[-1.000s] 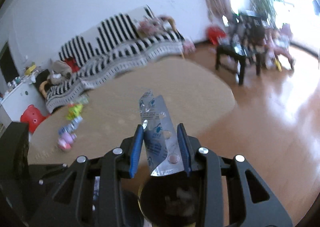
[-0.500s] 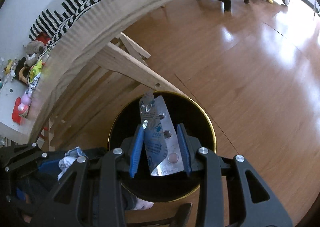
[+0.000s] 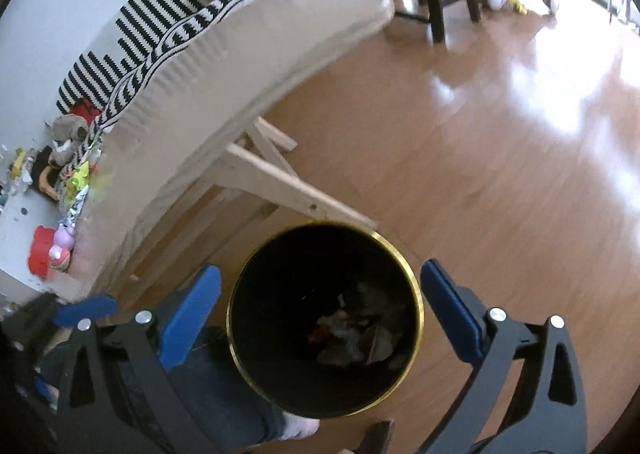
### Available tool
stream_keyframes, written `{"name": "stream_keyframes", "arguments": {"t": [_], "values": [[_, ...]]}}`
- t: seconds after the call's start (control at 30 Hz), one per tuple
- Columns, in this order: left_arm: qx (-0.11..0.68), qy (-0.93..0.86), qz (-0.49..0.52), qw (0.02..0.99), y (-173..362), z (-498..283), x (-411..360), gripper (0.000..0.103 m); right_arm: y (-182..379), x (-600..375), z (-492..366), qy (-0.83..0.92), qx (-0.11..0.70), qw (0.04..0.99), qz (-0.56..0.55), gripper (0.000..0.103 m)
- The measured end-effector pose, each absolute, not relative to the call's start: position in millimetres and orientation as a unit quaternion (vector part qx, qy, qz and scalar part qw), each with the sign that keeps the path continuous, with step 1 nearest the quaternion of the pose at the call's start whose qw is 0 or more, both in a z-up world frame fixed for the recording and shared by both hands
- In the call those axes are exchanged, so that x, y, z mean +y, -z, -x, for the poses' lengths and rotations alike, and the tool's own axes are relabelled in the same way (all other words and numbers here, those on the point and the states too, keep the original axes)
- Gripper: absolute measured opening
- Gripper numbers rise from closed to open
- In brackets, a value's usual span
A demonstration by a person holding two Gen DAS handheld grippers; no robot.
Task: Collect trash
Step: 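Carry the paper and blister pack to the bin and open both tools, then move both tools back over the table toward the toys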
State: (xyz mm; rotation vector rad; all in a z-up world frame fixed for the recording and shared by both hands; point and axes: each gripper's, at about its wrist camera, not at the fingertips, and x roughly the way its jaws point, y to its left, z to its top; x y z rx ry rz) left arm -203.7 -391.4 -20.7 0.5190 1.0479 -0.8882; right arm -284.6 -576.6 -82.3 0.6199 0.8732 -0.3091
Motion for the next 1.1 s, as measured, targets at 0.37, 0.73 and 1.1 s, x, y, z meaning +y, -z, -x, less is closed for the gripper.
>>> {"name": "stream_keyframes", "arguments": {"t": [0.37,0.73,1.1], "values": [[0.413,0.22,-0.17,0.867,-39.9,99.3,-235.5,0.096,7.0,-521.3,222.5,0.12,0.365,0.9,-0.206,0.097],[0.459,0.095,-0.074,0.88,-23.4,35.9,-70.2,0.096,-28.4,-335.6,81.6,-0.059,0.404,0.91,-0.071,0.097],[0.467,0.105,-0.064,0.876,9.1,47.6,-72.1,0.096,6.2,-243.6,25.8,-0.122,0.453,0.883,-0.002,0.097]]}}
